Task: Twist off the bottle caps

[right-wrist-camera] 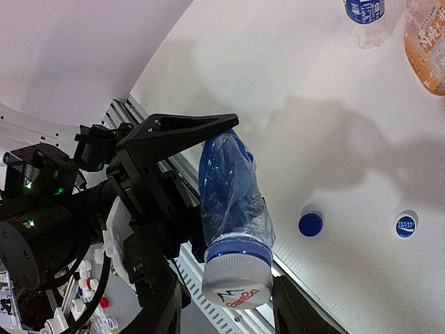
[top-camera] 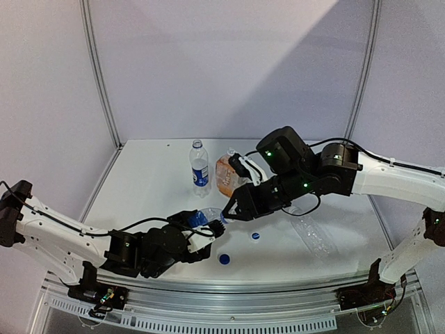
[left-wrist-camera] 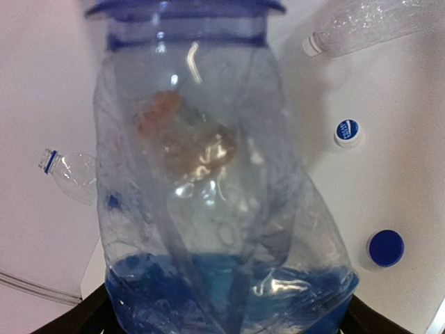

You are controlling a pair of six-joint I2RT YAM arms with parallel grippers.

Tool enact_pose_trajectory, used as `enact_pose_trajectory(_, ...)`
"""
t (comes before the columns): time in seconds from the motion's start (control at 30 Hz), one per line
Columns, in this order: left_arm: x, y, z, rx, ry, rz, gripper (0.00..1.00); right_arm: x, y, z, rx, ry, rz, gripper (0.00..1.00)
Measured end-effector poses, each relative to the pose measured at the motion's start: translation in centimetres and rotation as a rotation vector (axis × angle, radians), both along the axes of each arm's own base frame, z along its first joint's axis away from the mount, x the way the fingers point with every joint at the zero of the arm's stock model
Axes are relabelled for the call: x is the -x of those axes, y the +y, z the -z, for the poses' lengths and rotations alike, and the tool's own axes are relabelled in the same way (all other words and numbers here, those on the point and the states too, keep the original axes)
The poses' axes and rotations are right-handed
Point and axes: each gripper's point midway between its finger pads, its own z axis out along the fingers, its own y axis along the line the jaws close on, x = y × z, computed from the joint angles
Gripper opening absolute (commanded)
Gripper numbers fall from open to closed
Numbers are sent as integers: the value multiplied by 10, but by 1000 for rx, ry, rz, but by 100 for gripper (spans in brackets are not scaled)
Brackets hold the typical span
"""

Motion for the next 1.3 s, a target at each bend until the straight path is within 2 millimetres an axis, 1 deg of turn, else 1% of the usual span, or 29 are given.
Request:
enact_pose_trajectory(0.13,0,0,0,0,0,1,0,1,1,4,7,8,-5,45)
enact_pose_trajectory(0.27,0,0,-1,4,2,1,0,0,3,10,20,18,-8,36)
enact_pose_trajectory(0.33,0,0,-1,5,2,2,0,0,4,12,22,20,-9,34)
enact_pose_trajectory(0.43,0,0,-1,8,3,2,0,-1,3,12,22,18,-10,33)
enact_pose_trajectory(0.53,0,-1,-1,10,5,2,0,-1,3,12,24,15,-11,19)
enact_pose_trajectory(0.57,0,-1,-1,10,5,2,0,-1,3,12,25,10,-15,17)
enact_pose_trajectory(0.67,1,-1,-1,10,7,4,0,-1,2,12,33,-27,-50,17)
enact_pose_trajectory(0.73,2,-2,0,11,12,11,0,-2,1,14,53,-83,-100,18)
enact_pose_trajectory(0.83,4,-4,2,11,24,27,0,-5,-4,18,109,-236,-210,18)
enact_pose_trajectory(0.93,6,-5,5,1,35,43,0,-3,-8,22,160,-464,-365,19)
enact_pose_trajectory(1.0,9,-7,7,-6,44,64,0,0,-11,25,165,-599,-465,19)
enact_pose_trajectory(1.07,13,-11,8,-9,52,90,0,6,-17,28,149,-776,-599,16)
enact_pose_trajectory(1.2,23,-21,7,3,66,150,0,19,-31,30,123,-1116,-811,18)
enact_pose_trajectory(1.3,26,-24,6,10,70,169,0,24,-33,28,159,-1382,-950,21)
